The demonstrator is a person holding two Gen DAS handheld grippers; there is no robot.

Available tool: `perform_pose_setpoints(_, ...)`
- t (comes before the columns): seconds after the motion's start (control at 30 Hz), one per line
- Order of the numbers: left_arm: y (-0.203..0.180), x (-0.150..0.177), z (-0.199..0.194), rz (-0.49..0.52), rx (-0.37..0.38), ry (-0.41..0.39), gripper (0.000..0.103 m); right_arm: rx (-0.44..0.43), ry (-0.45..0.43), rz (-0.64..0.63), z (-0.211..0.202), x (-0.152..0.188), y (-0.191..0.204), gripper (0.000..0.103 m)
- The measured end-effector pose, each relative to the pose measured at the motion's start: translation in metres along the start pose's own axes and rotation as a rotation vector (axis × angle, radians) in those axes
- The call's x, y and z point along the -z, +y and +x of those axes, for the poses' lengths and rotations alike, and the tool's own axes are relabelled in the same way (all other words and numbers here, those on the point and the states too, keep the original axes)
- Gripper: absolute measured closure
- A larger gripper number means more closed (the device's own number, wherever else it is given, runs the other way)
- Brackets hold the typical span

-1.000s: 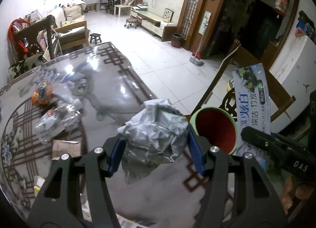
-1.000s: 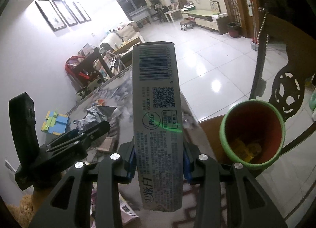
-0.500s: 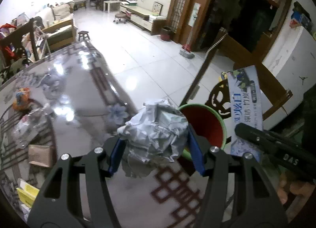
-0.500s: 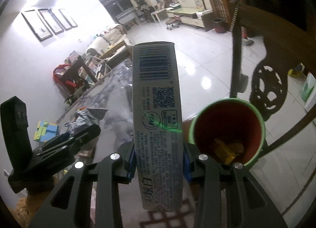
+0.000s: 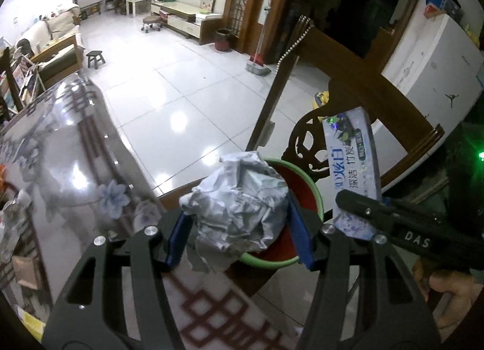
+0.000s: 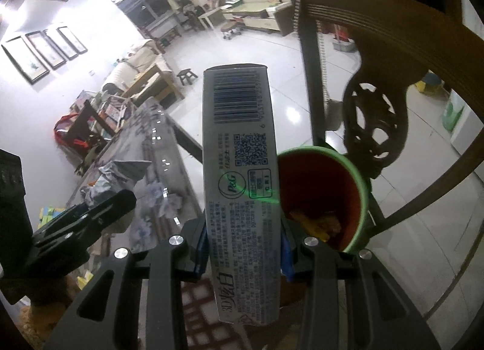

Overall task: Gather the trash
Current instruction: 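Carry both items over the red bin and open both tools to drop them, then move both open tools back over the cluttered table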

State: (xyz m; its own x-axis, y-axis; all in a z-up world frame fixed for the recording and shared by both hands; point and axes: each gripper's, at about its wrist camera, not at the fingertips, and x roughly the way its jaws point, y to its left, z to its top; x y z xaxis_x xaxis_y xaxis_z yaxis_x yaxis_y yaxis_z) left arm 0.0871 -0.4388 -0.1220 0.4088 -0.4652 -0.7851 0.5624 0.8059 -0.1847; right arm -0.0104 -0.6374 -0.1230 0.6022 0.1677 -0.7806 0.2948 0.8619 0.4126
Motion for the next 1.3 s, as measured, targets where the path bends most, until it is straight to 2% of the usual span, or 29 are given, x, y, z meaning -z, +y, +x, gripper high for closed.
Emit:
perform_pose_setpoints(0.4,-0.017,-0.018,0.054,0.024,0.034,0.055,0.047,0.050,0.056,0.018,0.028,-0.018,-0.025,0.067)
perform_pose_setpoints(0.57,-0.017,-0.020,0.067,0.017,0.042,0.087,0.047,0.064,0.073,0.019,0.033,-0.019,-0.027,0.067)
perform_pose_setpoints(0.83,-0.018,-0.025,0.076,-0.001,0.065,0.096,0.047,0.105,0.064,0.004,0.037,-0.026,-0.031,0.065)
perform_pose_setpoints(0.87,-0.017,-0.025,0.076,0.002,0.068,0.093,0.046,0.111,0.064,-0.001,0.038,-0.027,-0.032,0.063)
perform_pose_setpoints(0.9,-0.019,-0.026,0.078,0.007,0.066,0.091,0.039,0.132,0.063,-0.007,0.039,-0.028,-0.032,0.057)
perform_pose_setpoints(0.93,-0.019,-0.025,0.080,0.008,0.064,0.090,0.031,0.147,0.054,-0.008,0.038,-0.028,-0.033,0.042)
perform_pose_setpoints(0.97,-0.019,-0.024,0.080,0.005,0.067,0.087,0.019,0.155,0.044,-0.007,0.037,-0.029,-0.035,0.039)
perform_pose_setpoints(1.17,-0.015,-0.023,0.069,-0.009,0.090,0.070,0.019,0.168,-0.015,0.010,0.015,-0.033,-0.038,0.039)
perform_pose_setpoints(1.3,-0.006,-0.020,0.049,-0.055,0.088,0.036,0.019,0.150,-0.054,-0.018,-0.001,-0.034,-0.021,0.039)
